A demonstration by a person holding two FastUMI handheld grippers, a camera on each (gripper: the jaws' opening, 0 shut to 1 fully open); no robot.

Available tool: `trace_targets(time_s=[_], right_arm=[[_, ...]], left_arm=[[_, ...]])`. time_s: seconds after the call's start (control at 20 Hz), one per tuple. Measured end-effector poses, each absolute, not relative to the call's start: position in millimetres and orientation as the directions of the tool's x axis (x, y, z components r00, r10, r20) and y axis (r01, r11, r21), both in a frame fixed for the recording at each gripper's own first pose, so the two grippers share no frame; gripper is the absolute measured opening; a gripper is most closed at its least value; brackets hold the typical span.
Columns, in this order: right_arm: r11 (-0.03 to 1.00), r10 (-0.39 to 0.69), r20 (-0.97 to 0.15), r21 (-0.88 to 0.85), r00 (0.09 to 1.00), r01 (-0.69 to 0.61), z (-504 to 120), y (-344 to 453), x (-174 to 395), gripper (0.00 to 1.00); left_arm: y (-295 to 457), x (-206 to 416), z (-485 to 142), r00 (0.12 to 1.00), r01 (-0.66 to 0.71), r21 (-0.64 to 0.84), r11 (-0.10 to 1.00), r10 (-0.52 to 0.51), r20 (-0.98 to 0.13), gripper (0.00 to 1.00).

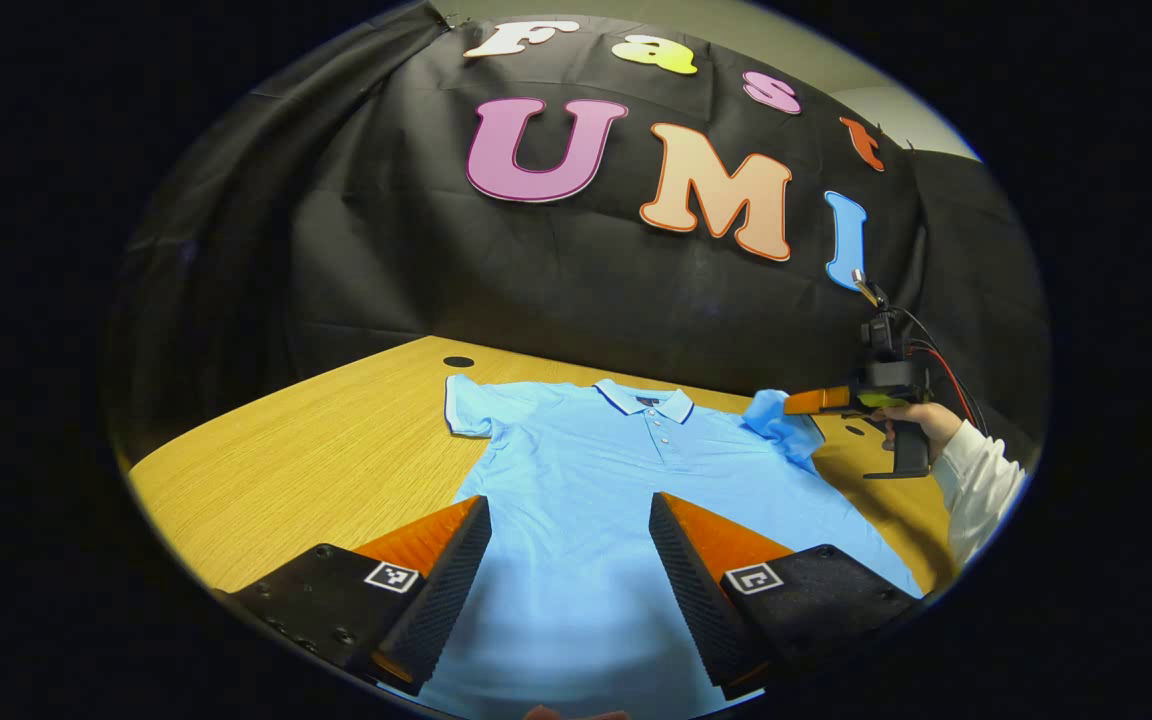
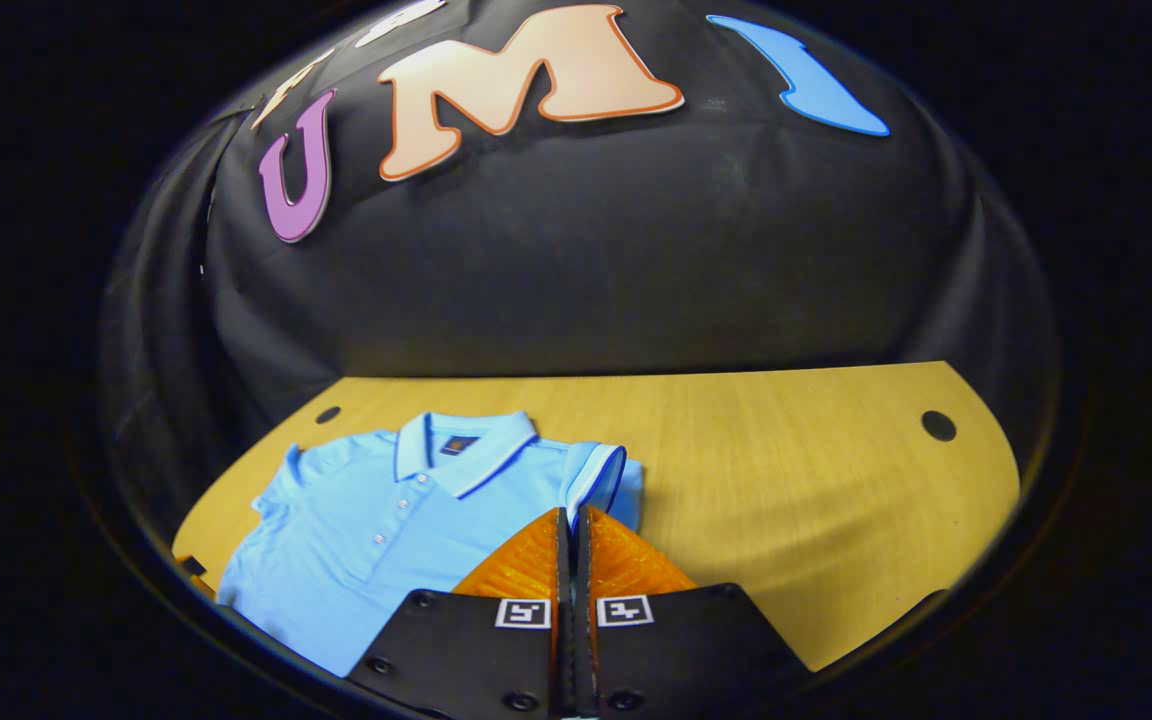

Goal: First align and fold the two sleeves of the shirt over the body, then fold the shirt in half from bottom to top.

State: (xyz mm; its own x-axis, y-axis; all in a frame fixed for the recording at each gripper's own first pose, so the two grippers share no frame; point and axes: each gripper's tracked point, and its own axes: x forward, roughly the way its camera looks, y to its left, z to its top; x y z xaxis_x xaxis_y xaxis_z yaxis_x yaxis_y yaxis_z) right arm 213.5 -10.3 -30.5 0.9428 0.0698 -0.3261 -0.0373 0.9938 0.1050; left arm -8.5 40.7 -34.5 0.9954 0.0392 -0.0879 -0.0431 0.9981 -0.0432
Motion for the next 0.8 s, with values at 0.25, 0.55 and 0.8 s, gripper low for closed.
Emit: trace_targets(time_s=[0.25, 0.55, 0.8], right_arm=[[0.964, 0.21, -0.365, 0.231, 0.907, -0.13, -52, 43, 211, 0.02], [0.912, 0.351, -0.375, 0.344, 0.858, -0.223, -68, 92, 201, 0.05], [0.874, 0.436, -0.403, 0.401, 0.805, -0.273, -73, 113, 181, 0.44]], left_arm=[[41, -9, -34, 0.995, -0.047, -0.043, 0.998, 0.043, -0.092, 0.95], [39, -8, -34, 0.994, -0.047, -0.038, 0.998, 0.043, -0.098, 0.95], [43, -8, -34, 0.993, -0.064, -0.025, 0.998, 0.061, -0.104, 0.95]])
